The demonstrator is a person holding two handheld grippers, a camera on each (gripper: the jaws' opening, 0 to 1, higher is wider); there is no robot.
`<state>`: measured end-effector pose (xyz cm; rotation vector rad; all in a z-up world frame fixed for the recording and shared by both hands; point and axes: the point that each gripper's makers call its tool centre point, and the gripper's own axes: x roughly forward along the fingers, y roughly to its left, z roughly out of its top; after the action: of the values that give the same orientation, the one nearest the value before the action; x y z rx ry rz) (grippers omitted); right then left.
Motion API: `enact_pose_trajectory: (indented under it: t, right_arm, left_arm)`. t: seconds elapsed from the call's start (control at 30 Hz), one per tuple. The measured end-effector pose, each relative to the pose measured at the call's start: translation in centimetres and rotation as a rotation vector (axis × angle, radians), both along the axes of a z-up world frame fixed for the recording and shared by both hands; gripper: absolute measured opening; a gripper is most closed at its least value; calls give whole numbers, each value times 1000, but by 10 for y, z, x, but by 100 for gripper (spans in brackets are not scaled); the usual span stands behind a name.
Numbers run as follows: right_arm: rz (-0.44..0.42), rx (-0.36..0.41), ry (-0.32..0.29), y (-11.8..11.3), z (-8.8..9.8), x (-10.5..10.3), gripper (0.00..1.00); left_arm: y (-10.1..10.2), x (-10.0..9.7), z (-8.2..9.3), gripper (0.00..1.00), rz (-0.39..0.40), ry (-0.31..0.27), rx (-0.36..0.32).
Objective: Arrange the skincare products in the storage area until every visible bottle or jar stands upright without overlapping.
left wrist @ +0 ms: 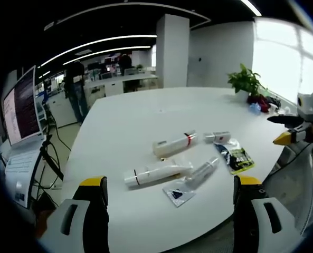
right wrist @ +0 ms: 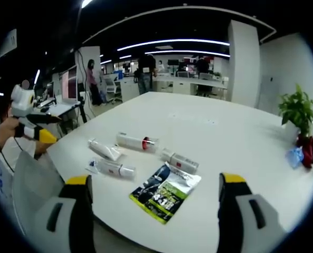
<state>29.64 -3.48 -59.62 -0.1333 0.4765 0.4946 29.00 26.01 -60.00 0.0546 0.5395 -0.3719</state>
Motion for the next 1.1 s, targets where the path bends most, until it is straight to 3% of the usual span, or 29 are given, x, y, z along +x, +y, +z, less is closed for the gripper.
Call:
enact_pose_trajectory:
  t: [1.1]
  right_arm:
    - [-22, 9, 10, -2, -4, 3, 100]
  left_arm:
    - [3, 9, -1, 97, -20, 10, 19]
